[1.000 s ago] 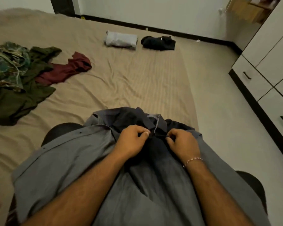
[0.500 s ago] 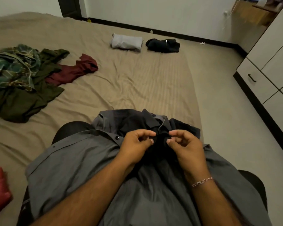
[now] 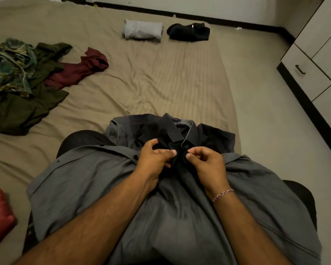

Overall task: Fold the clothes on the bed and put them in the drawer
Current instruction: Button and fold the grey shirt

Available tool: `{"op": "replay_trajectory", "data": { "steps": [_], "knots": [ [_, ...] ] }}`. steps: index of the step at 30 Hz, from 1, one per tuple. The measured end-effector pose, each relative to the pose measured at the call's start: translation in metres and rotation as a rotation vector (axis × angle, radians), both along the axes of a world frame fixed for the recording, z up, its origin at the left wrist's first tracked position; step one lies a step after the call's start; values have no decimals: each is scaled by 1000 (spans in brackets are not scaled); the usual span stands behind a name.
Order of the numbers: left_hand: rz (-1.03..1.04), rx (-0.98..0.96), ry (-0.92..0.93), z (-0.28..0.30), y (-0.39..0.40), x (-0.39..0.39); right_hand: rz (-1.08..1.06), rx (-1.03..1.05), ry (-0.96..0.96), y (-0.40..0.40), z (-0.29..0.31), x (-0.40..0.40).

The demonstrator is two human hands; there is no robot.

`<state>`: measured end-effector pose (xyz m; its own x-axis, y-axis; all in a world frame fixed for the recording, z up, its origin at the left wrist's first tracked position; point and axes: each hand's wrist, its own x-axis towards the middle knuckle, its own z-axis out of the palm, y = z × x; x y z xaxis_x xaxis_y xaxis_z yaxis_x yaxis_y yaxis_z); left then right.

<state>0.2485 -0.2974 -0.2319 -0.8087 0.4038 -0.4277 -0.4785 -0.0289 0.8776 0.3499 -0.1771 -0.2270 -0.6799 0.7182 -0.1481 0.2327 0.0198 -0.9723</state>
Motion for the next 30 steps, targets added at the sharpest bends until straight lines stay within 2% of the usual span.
{"op": "replay_trajectory", "data": {
  "steps": [5,11,16,23,30],
  "knots": [
    [-108,-31,107,0,3,2,-47,-110,134,-2,7,1],
    [-102,-10,255,4,7,2,-67,-176,222,-5,7,-2],
    [-83,-65,396,4,7,4,-42,-116,233,-8,7,-3],
    [-86,-17,302,5,5,3,-3,-35,198,-12,6,-5],
    [-95,-35,327,3,8,2,-15,-41,216,-11,3,-5]
  ]
}}
